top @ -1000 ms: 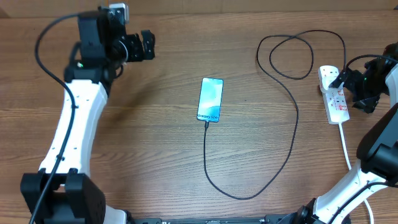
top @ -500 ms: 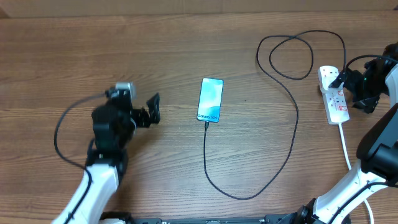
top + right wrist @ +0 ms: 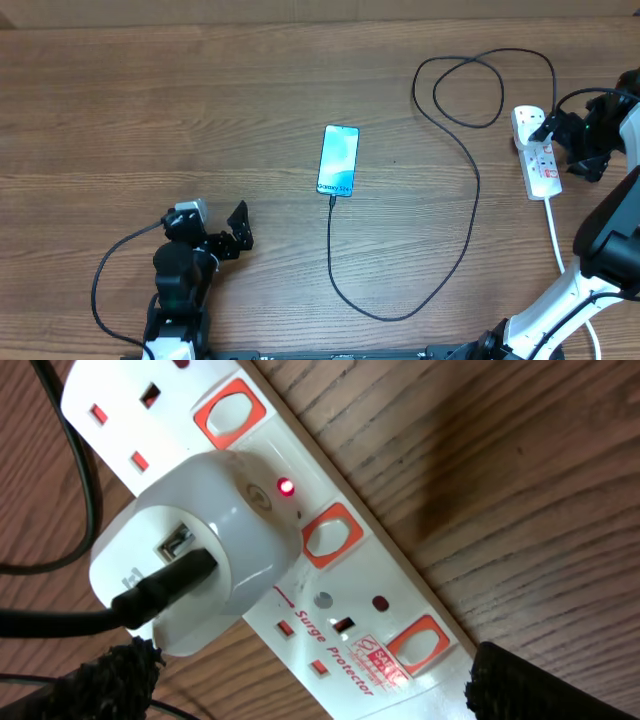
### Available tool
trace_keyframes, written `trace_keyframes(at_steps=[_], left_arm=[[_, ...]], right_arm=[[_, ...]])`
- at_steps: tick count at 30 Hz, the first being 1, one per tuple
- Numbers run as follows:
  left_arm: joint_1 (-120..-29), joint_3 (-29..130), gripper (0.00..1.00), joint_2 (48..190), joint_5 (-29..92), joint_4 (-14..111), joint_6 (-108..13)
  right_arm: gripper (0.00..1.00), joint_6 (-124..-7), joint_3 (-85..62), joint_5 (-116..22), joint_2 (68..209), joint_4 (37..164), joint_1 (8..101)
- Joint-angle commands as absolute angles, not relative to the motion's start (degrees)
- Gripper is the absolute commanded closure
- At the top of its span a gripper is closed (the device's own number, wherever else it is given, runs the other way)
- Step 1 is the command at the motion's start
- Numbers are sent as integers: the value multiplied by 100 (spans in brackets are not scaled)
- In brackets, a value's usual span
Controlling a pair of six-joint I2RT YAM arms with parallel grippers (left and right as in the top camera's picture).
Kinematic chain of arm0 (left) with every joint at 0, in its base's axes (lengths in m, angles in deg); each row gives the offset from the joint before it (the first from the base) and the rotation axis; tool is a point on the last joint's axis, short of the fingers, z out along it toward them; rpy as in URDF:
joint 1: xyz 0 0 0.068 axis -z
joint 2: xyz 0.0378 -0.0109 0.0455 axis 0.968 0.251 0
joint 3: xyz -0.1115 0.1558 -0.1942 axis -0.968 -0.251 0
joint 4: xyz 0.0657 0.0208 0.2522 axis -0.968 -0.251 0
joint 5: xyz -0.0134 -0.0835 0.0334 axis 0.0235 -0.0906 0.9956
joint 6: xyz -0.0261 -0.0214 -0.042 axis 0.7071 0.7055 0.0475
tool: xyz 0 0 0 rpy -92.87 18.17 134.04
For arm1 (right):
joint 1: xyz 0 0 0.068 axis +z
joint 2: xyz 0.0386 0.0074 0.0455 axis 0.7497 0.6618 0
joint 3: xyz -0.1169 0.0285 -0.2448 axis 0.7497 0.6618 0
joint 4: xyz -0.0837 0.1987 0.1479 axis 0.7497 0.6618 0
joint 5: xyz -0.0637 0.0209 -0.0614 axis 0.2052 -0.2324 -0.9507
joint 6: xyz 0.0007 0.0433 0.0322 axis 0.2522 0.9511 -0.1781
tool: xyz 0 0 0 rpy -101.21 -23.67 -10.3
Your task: Plug charger to phone and switch on socket
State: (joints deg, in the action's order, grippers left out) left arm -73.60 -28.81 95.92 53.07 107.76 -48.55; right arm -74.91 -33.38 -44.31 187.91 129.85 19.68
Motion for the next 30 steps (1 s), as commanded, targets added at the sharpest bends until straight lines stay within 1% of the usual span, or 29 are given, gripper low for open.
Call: trace_keyframes(at_steps=[1,10,12,18,30], left_arm=[[-7368,-2942,0,9074,5526,10402,-4743],[-7362,-2942,0,7144,5606,8330,-4770],[-7364,-2942,0,6329,5799,7799,-4953],[-7366,-2942,0,4747,5818,7794,-5742],[-7399,-2942,0,4762,5814,7799,-5782]], right_arm=[[0,-7537,-3473,-4391,18634,12955,1957],[0,-7537,-3473,-4391,18634,12955,1957],[0,-7537,-3473,-4391,18634,12955,1957],[0,-7537,-3473,-4391,18634,12955,1957],[0,-7537,-3473,-4391,18634,12955,1957]])
